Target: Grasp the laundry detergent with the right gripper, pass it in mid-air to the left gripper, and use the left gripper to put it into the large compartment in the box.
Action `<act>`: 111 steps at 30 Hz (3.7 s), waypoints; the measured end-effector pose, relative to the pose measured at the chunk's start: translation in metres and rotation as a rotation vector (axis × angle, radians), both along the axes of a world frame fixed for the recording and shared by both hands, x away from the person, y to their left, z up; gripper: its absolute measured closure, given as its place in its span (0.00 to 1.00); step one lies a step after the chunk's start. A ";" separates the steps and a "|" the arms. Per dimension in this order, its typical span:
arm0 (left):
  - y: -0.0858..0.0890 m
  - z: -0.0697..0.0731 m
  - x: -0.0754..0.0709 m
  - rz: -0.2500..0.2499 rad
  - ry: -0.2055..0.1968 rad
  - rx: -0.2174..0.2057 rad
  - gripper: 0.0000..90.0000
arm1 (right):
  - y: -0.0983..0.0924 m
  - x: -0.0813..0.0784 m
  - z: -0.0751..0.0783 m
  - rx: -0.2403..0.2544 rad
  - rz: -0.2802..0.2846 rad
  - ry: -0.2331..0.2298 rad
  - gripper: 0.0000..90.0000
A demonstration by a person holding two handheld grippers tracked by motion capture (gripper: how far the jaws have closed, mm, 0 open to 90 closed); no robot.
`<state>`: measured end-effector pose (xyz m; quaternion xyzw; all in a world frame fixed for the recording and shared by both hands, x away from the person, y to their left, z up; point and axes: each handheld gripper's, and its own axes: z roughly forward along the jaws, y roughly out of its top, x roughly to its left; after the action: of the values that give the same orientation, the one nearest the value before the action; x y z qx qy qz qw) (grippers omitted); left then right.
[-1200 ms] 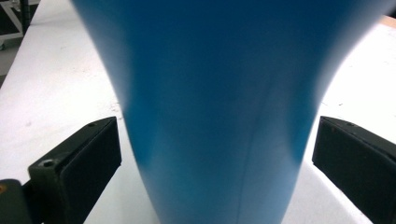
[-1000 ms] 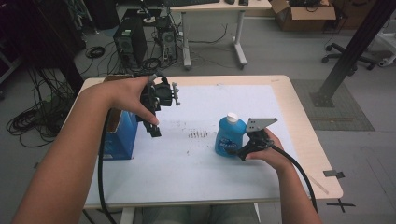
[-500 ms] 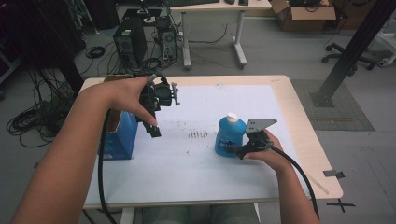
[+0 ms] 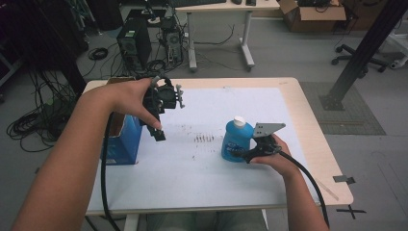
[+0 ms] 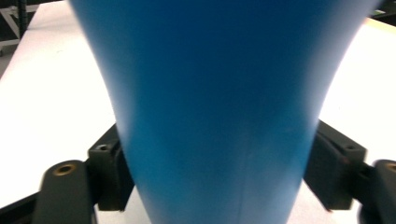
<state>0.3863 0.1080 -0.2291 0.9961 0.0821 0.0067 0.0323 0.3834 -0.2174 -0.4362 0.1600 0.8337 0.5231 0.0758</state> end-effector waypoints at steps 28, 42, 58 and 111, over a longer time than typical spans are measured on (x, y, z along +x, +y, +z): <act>0.000 0.001 -0.001 -0.001 -0.004 -0.005 0.06 | -0.003 0.001 -0.004 0.064 0.054 0.002 0.48; 0.000 0.004 -0.001 0.001 -0.007 -0.003 0.06 | -0.006 0.000 0.022 0.061 0.071 -0.039 0.49; -0.005 0.020 -0.007 -0.001 -0.022 -0.015 0.06 | -0.008 -0.004 0.093 -0.019 0.140 -0.102 0.49; -0.060 0.057 -0.028 -0.115 -0.018 -0.016 0.06 | 0.052 -0.014 0.092 0.015 0.411 -0.016 0.48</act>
<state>0.3587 0.0483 -0.1717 0.9988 0.0245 0.0130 0.0414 0.3698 -0.1651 -0.3442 -0.0171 0.8443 0.5350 -0.0273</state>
